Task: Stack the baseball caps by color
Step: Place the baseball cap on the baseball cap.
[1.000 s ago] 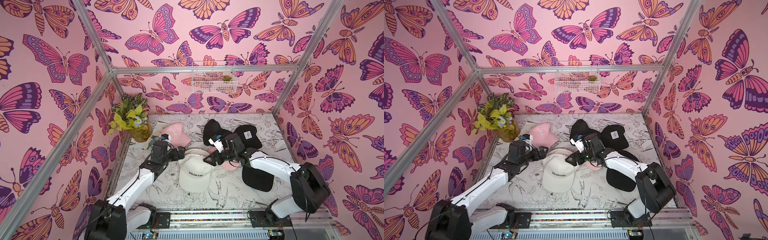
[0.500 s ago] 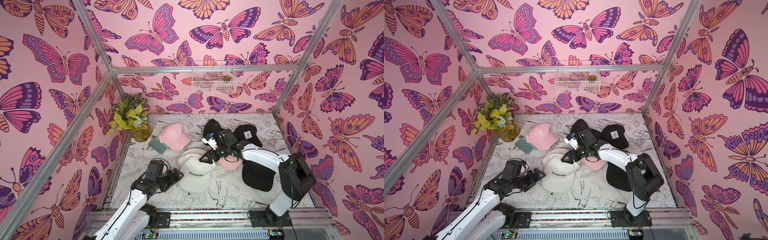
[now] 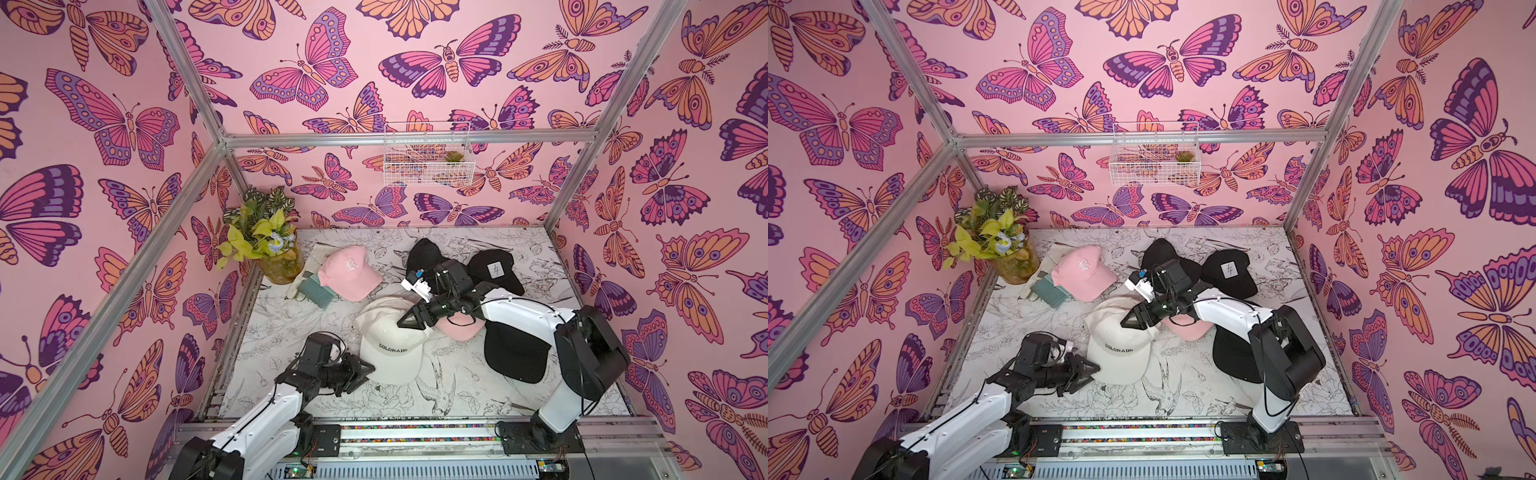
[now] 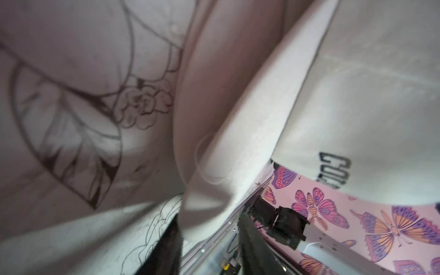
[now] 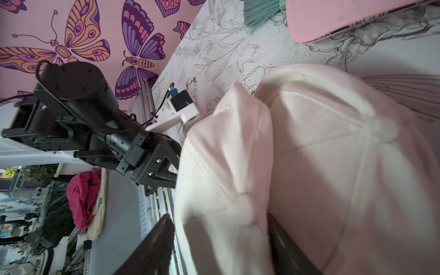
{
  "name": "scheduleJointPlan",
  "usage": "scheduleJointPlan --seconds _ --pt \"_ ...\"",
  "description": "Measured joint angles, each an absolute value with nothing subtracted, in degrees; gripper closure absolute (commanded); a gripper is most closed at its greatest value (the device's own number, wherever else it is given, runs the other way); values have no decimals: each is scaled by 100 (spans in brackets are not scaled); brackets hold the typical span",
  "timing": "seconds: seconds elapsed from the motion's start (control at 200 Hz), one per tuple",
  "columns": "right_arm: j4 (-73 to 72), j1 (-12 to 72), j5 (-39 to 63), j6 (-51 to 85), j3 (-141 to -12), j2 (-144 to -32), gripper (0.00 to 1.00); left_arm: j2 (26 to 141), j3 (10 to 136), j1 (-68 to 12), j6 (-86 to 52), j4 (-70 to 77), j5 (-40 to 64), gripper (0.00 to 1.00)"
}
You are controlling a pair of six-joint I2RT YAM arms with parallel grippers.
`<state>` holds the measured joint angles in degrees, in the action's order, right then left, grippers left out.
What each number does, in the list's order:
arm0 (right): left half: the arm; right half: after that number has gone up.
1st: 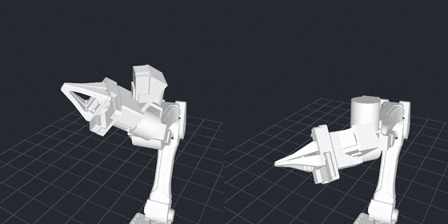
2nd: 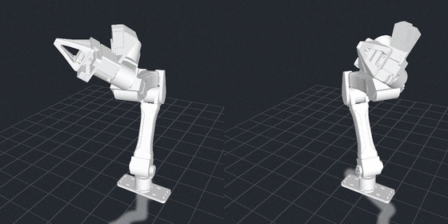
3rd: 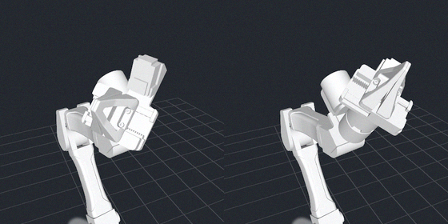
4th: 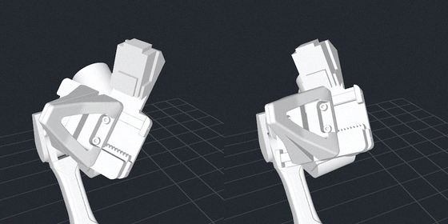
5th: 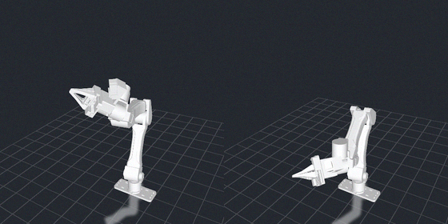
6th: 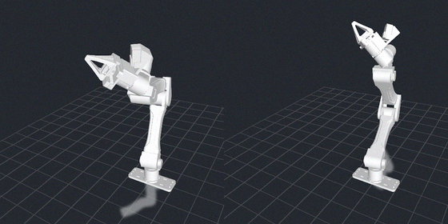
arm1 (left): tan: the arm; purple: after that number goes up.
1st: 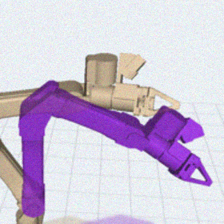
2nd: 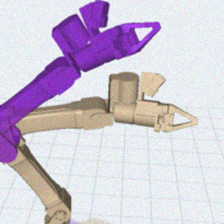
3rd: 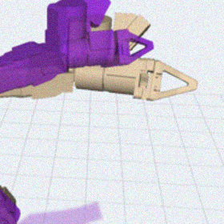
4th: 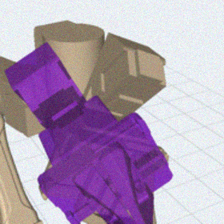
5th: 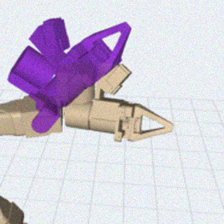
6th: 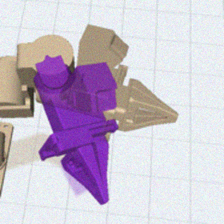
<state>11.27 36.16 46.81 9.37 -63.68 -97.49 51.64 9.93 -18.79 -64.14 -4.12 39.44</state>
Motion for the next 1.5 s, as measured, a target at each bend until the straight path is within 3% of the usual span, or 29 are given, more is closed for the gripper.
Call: scheduleJointPlan --seconds 0.06,0.105,0.255,0.951,1.121,1.337,1.502 --pt "1092 3616 4742 989 -6344 -9749 79 5172 980 -1879 -6469 -311 3981 92" --pt "1072 3616 4757 1090 -6333 -9749 90 5177 978 -1879 -6475 -237 4016 98" --pt "1002 3616 4670 1293 -6331 -9717 97 5183 1024 -1879 -6434 -106 4071 100" --pt "1483 3369 3817 2008 -7223 -10095 94 6731 2342 -1404 -5100 -462 3986 100" --pt "1564 3361 3382 2307 -7301 -10385 82 7747 2687 -1334 -4523 -425 3754 100" --pt "1424 3361 2569 2554 -7303 -10490 84 8630 3055 -1304 -4062 -143 3570 100" --pt "1199 3361 2316 2373 -7498 -10737 78 8643 3061 -1304 -3983 43 3382 100"
